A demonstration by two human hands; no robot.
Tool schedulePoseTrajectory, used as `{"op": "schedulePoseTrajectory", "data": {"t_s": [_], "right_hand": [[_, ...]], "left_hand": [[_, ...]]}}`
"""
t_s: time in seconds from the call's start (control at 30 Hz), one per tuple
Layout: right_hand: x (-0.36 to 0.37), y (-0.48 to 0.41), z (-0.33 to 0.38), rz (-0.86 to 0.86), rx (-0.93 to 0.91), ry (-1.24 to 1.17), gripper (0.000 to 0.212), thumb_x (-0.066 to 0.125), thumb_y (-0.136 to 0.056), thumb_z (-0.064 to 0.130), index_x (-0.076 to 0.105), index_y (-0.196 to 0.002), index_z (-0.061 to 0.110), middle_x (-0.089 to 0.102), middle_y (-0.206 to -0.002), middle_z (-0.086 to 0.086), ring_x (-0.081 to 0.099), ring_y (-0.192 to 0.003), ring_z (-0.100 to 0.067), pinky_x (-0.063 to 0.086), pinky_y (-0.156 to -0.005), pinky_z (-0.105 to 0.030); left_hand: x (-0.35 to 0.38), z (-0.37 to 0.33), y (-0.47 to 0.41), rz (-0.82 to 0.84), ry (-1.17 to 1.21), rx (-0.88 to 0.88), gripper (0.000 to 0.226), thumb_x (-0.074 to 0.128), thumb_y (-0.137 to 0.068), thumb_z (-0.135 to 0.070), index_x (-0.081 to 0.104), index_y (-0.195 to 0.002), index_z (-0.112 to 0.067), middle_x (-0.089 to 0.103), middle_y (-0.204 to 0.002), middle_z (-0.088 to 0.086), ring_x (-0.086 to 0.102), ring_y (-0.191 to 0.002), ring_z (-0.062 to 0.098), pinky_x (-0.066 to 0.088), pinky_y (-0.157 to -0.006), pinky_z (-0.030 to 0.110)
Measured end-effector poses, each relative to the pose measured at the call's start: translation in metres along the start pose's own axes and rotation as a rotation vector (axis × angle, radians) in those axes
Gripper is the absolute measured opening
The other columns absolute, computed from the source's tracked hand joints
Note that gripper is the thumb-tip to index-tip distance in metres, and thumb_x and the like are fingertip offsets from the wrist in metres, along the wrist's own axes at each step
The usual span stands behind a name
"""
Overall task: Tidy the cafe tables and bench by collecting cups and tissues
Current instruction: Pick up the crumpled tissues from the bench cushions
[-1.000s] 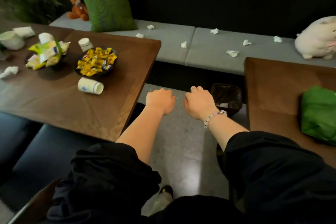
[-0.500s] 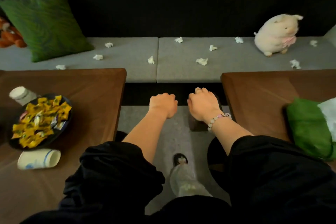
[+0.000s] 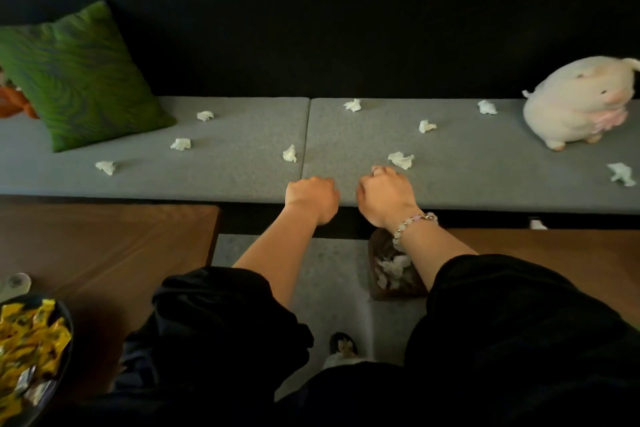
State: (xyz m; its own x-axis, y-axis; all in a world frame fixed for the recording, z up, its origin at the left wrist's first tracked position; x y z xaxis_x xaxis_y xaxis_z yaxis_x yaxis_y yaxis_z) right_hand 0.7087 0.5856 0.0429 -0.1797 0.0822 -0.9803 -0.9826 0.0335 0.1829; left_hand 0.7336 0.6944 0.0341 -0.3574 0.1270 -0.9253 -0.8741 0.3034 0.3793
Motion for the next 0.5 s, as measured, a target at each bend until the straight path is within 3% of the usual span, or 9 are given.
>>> {"op": "schedulePoseTrajectory", "data": {"t_s": [0.2, 0.5], "right_hand": [[0.008, -0.055, -0.003, 0.078, -0.032, 0.018, 0.038, 0.032, -0.098, 0.029, 0.056, -0.119, 0.009, 0.052, -0.126, -0.014, 0.043, -0.12, -0.028, 0.035, -0.098, -0.038], [0.003, -0.152, -0.066, 0.091, 0.126, 0.03, 0.04, 0.03, -0.099, 0.028, 0.053, -0.124, 0.008, 0.048, -0.13, -0.014, 0.041, -0.122, -0.028, 0.034, -0.099, -0.038]], "left_hand": [[-0.016, 0.006, -0.055, 0.023, -0.029, 0.006, 0.039, 0.025, -0.102, -0.032, 0.05, -0.126, -0.013, 0.055, -0.126, 0.012, 0.054, -0.114, 0.028, 0.041, -0.09, 0.038], [-0.052, -0.019, -0.173, 0.028, -0.063, 0.156, 0.042, 0.023, -0.102, -0.033, 0.047, -0.131, -0.013, 0.052, -0.131, 0.012, 0.051, -0.118, 0.029, 0.038, -0.097, 0.039]]}}
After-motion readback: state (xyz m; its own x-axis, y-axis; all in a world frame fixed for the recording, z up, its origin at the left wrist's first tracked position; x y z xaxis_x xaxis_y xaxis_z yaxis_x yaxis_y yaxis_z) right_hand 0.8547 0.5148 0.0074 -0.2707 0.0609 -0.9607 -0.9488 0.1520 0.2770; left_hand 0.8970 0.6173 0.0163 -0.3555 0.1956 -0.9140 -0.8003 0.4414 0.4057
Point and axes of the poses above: each hand's wrist, its own y-axis away from the middle knuckle, its own x-axis out of the palm, z = x × y, the point moved 6 cm from there along -y, towards the middle knuckle
